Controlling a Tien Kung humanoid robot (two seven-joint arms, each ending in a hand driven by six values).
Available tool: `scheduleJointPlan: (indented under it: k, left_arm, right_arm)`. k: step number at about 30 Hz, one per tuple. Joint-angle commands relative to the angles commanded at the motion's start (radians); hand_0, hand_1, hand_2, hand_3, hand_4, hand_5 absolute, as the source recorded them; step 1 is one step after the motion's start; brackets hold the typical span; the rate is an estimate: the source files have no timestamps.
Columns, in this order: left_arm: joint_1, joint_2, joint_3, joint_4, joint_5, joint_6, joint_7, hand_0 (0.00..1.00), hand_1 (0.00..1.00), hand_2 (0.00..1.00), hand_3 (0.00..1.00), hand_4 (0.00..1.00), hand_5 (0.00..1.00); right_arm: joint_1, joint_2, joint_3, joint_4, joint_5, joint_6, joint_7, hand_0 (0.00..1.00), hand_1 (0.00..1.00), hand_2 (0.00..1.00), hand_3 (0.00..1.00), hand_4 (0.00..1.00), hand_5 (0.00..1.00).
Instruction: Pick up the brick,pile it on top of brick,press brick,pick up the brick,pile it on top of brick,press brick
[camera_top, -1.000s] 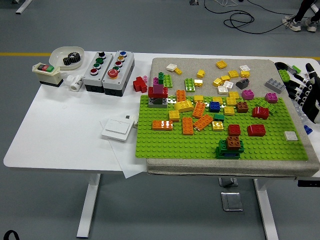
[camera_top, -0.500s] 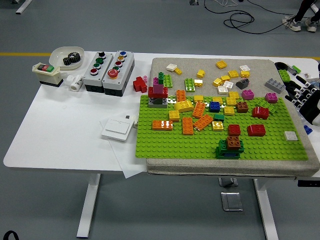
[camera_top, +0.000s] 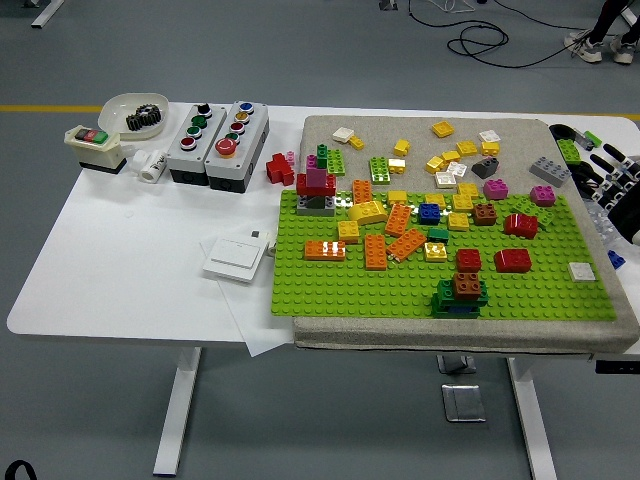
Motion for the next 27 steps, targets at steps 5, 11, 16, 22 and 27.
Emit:
scheduleJointPlan:
  k: [5, 11, 16, 22, 27]
  left_arm:
    - [0.000, 0.000, 0.002, 0.000, -0.004, 0.001, -0.001, 0.654, 0.703, 0.718, 0.585, 0.660, 0.667]
    - [-0.001, 0.003, 0.009, 0.001, -0.017, 0.006, -0.004, 0.656, 0.703, 0.718, 0.585, 0.660, 0.668]
    - [-0.001, 0.004, 0.011, 0.001, -0.019, 0.006, -0.005, 0.655, 0.705, 0.718, 0.585, 0.659, 0.668]
    - [0.002, 0.004, 0.018, 0.002, -0.029, 0.010, -0.009, 0.654, 0.707, 0.717, 0.585, 0.659, 0.667]
    - [0.012, 0.002, 0.045, 0.009, -0.073, 0.030, -0.024, 0.653, 0.709, 0.720, 0.585, 0.659, 0.668]
  right_arm:
    - [-0.006, 0.001, -0.001, 0.002, -0.020, -0.018, 0.001, 0.855, 0.796, 0.832, 0.869, 0.998, 0.998]
    - [-0.020, -0.007, 0.005, 0.006, -0.071, -0.046, 0.001, 0.839, 0.758, 0.812, 0.871, 0.998, 0.998]
    - [-0.028, -0.010, 0.011, 0.007, -0.082, -0.068, 0.001, 0.788, 0.690, 0.788, 0.861, 0.998, 0.998]
    - [-0.032, -0.010, 0.006, 0.011, -0.080, -0.099, 0.007, 0.626, 0.614, 0.736, 0.844, 0.998, 0.998]
    - [-0.034, -0.012, -0.001, 0.012, -0.060, -0.108, 0.017, 0.460, 0.572, 0.712, 0.835, 0.998, 0.998]
